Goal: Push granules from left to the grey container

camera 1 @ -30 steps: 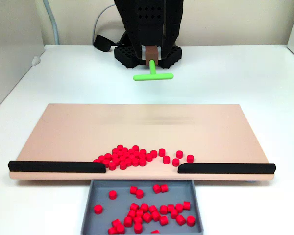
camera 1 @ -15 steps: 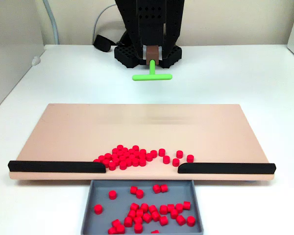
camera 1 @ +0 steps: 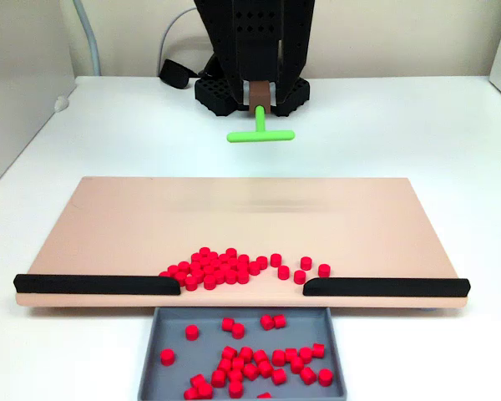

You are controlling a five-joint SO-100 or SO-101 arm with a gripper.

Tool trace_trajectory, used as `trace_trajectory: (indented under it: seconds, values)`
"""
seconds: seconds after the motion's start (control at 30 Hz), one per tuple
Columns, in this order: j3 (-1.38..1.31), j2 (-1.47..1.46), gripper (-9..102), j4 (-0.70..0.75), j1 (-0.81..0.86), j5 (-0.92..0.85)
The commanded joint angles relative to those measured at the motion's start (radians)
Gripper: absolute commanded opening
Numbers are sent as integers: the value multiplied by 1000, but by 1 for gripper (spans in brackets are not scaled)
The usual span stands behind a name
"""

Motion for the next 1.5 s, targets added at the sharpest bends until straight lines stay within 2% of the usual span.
trace_trajectory:
  seconds: [0.0, 0.6, 0.73, 0.83, 1.2, 1.47]
  values:
    - [-5, 8, 0, 6, 11, 15]
    - [-6, 12, 0, 6, 8, 35]
    - [-8, -2, 0, 6, -8, 104]
    - [-6, 0, 0, 6, -28, 229]
    - [-21, -94, 0, 0, -132, 865]
    - [-143, -202, 0, -5, -206, 1157]
